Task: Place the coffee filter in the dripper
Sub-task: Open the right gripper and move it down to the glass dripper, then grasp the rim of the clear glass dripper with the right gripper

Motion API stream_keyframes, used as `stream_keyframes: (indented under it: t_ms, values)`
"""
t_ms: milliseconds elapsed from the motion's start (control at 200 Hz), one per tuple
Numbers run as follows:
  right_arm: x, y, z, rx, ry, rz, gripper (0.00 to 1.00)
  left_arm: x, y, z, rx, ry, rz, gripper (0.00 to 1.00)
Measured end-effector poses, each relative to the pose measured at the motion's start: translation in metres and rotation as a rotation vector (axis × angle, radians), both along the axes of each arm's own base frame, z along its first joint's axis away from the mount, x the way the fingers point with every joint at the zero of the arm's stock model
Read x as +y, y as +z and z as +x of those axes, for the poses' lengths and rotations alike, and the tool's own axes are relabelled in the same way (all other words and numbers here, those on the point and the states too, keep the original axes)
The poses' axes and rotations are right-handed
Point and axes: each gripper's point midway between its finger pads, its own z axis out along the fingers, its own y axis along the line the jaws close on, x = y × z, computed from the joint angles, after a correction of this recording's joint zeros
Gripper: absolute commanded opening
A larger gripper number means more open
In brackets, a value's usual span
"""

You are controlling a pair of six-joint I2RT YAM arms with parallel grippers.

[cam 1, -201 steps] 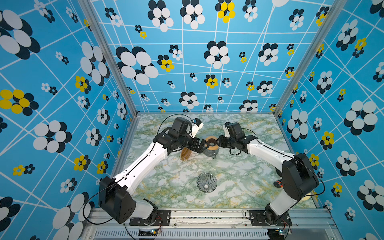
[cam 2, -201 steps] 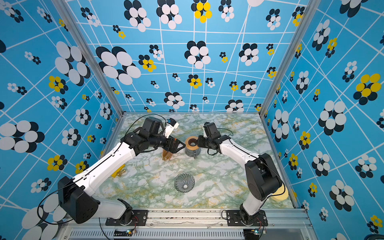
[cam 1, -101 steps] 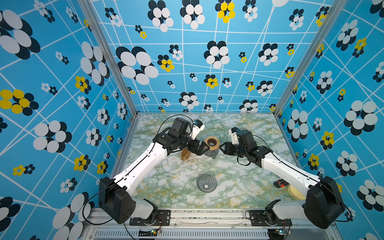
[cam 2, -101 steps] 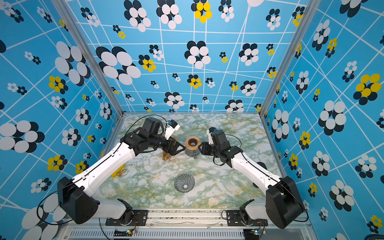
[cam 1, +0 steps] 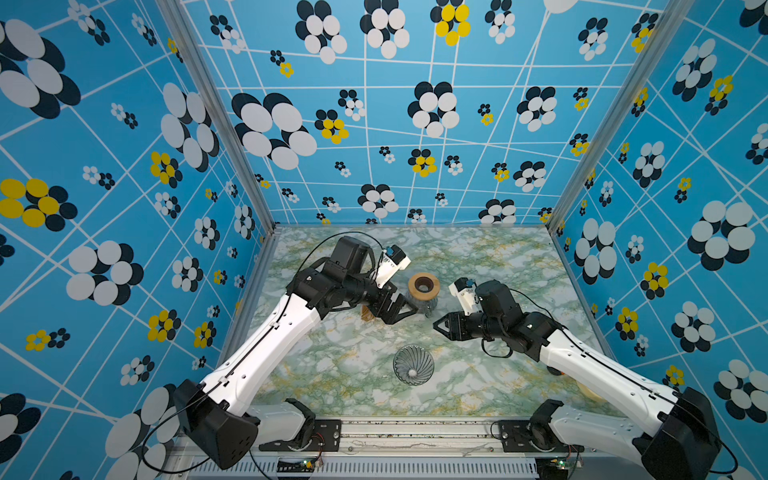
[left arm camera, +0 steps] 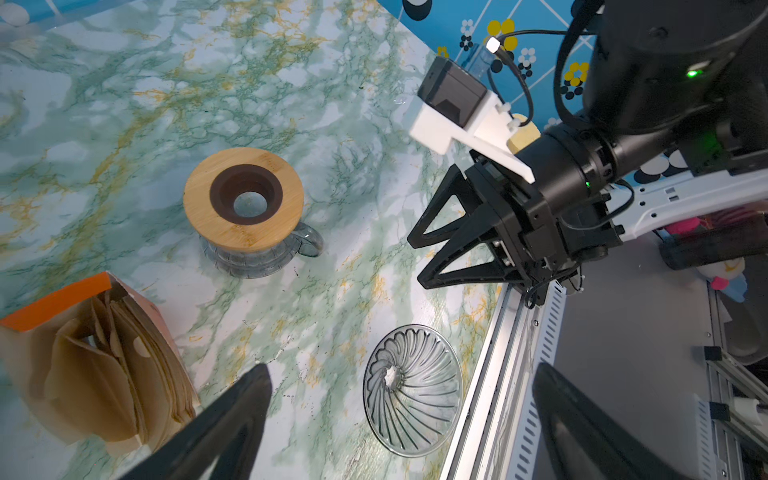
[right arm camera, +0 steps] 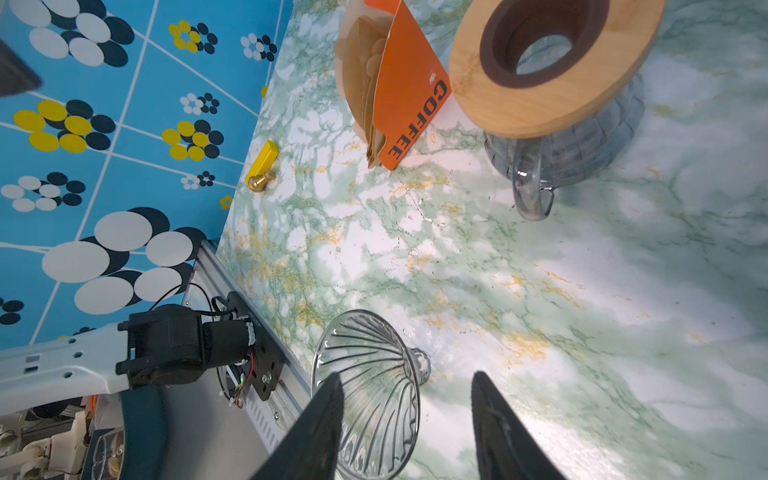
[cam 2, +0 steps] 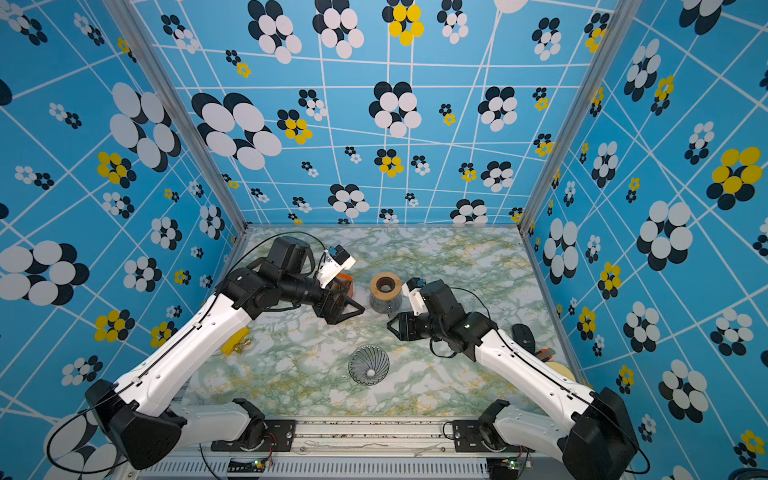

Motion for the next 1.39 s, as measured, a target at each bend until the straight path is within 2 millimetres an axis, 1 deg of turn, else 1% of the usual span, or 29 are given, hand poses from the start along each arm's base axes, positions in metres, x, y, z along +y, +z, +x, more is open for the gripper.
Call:
stream_keyframes:
  t_ms: [85, 230, 345, 605, 885, 1025, 1190, 1395]
  values:
    - [0.001, -0.009, -0.01, 0.025, 0.022, -0.02, 0.55, 0.006, -0.004, -0.012, -0.011, -0.007, -0.011, 0.99]
    - [0.003, -0.025, -0.028, 0.064, 0.063, -0.053, 0.56, 0.01, -0.019, -0.021, -0.011, -0.012, -0.023, 0.99]
    - [0.006, -0.032, -0.038, 0.083, 0.088, -0.067, 0.56, 0.009, -0.022, -0.02, -0.019, -0.016, -0.031, 0.99]
    - [0.003, -0.054, -0.051, 0.141, 0.071, -0.08, 0.56, 0.003, -0.033, -0.017, 0.009, -0.031, -0.031, 0.99]
    - [0.011, -0.065, -0.051, 0.163, 0.036, -0.037, 0.53, 0.0, -0.034, -0.016, 0.01, -0.042, -0.043, 0.99]
    - [0.013, -0.07, -0.051, 0.177, 0.019, -0.022, 0.49, 0.0, -0.035, -0.016, 0.014, -0.043, -0.042, 0.99]
    - [0.016, -0.071, -0.048, 0.185, -0.01, 0.0, 0.44, 0.0, -0.038, -0.015, 0.021, -0.042, -0.038, 0.99]
    - [0.021, -0.073, -0.046, 0.197, -0.03, 0.011, 0.42, -0.001, -0.04, -0.015, 0.026, -0.042, -0.035, 0.99]
